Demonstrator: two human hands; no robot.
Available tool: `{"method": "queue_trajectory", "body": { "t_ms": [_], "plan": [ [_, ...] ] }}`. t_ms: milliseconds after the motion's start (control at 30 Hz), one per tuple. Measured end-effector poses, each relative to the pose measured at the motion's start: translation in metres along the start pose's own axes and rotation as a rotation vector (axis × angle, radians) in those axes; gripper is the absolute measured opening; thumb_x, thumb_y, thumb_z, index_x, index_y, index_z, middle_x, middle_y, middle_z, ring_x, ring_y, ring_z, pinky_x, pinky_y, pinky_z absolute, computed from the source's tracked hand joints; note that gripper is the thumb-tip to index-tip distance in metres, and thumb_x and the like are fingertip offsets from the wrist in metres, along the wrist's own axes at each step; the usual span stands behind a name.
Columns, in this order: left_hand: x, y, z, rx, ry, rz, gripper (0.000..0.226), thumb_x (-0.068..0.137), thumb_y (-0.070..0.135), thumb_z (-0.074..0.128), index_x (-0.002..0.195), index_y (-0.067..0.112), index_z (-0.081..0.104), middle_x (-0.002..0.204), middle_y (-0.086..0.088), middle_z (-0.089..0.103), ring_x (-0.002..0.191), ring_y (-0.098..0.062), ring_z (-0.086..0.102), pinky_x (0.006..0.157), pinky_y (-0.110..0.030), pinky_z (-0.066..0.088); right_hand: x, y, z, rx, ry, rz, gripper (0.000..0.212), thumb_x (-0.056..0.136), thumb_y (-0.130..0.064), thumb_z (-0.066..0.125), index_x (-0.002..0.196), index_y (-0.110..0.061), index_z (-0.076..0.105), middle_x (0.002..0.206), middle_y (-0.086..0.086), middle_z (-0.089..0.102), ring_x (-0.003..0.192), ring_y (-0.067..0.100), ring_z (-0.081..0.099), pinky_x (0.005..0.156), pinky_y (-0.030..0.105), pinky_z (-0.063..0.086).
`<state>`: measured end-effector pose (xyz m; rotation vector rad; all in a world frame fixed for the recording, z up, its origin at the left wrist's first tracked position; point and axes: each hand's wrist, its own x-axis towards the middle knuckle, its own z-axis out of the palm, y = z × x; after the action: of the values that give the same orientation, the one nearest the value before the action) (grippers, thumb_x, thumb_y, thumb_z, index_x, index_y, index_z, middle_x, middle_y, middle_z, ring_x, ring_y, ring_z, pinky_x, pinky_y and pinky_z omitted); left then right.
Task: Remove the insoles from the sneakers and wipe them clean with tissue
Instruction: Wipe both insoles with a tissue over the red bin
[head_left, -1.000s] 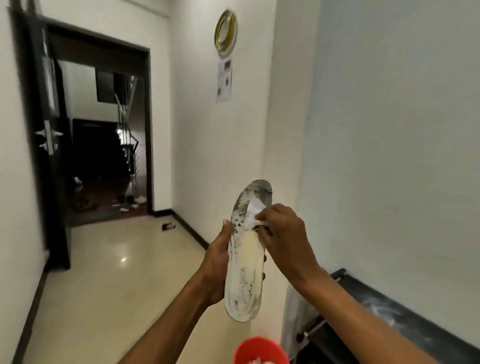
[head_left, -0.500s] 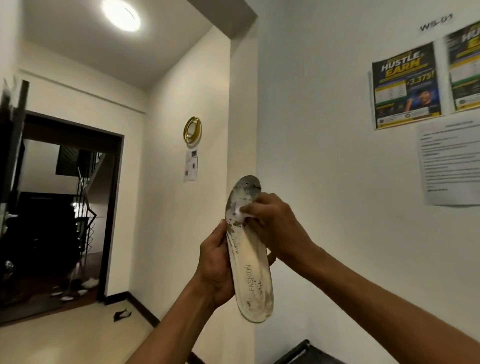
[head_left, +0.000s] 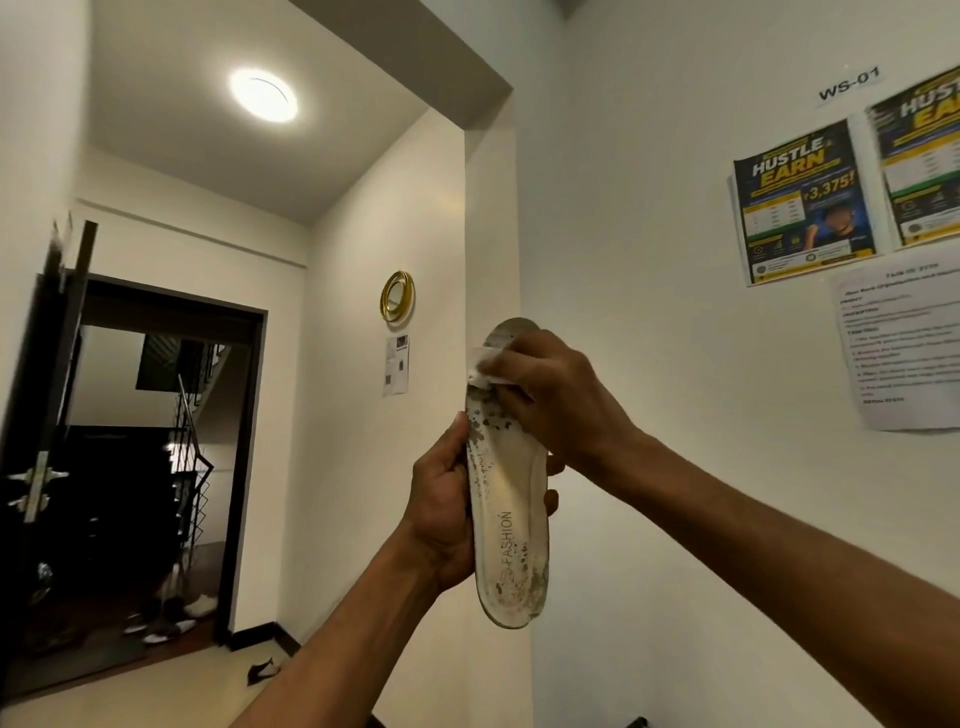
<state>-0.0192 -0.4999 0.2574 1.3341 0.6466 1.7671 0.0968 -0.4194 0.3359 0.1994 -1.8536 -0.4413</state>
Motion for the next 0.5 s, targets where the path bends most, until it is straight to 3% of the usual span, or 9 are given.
{"method": "queue_trajectory", "body": {
  "t_ms": [67,133,200,300,400,500],
  "plan": [
    [0.001,0.004,0.003,0.015,0.008,0.007,0.072,0.099,0.065,0.033,0.137,0.011,0.062,0.117,-0.022,0.068,0.100,-0.037,0.068,0.085,-0.048,0.053,0.009,0.004,-0.006,-0.014,0.034,0.021,0.017,0.091,-0.015,0.068,0.106,-0.009,0.073,0.108,0.010,0.064,0.095,0.022,0.063,0.077,0.028,0.056],
    [0.000,0.007,0.008,0.038,0.015,0.005,0.073,0.098,0.065,0.034,0.135,0.010,0.065,0.116,-0.022,0.069,0.101,-0.038,0.067,0.089,-0.049,0.051,0.020,0.012,-0.014,-0.028,0.212,0.158,0.015,0.091,-0.014,0.070,0.104,-0.007,0.074,0.100,0.010,0.066,0.088,0.022,0.064,0.074,0.029,0.058],
    [-0.001,0.009,0.011,0.048,0.017,0.016,0.071,0.099,0.065,0.033,0.132,0.012,0.067,0.116,-0.022,0.069,0.104,-0.038,0.066,0.091,-0.051,0.050,0.023,0.009,-0.013,-0.045,0.158,0.114,0.017,0.090,-0.012,0.071,0.105,-0.006,0.074,0.101,0.012,0.065,0.088,0.024,0.063,0.073,0.033,0.059],
    [-0.001,0.014,0.009,0.043,0.022,0.048,0.067,0.101,0.063,0.031,0.128,0.015,0.069,0.118,-0.021,0.070,0.103,-0.038,0.068,0.091,-0.052,0.050,0.020,-0.004,-0.007,-0.073,-0.014,-0.095,0.020,0.088,-0.010,0.072,0.108,-0.005,0.073,0.105,0.015,0.062,0.092,0.029,0.064,0.073,0.035,0.060],
    [-0.002,0.020,0.009,0.046,0.036,0.046,0.071,0.100,0.063,0.031,0.136,0.011,0.063,0.121,-0.021,0.068,0.103,-0.038,0.068,0.090,-0.050,0.052,0.031,0.005,-0.012,-0.007,0.202,0.115,0.017,0.089,-0.008,0.071,0.106,-0.006,0.074,0.101,0.013,0.066,0.087,0.025,0.066,0.073,0.037,0.060],
    [-0.003,0.021,0.008,0.031,0.031,0.079,0.065,0.102,0.060,0.032,0.131,0.014,0.066,0.117,-0.020,0.070,0.098,-0.037,0.070,0.088,-0.052,0.054,0.027,-0.005,-0.006,-0.009,0.063,0.002,0.019,0.089,-0.009,0.071,0.108,-0.006,0.073,0.107,0.012,0.065,0.092,0.025,0.065,0.077,0.033,0.060]
  ]
}}
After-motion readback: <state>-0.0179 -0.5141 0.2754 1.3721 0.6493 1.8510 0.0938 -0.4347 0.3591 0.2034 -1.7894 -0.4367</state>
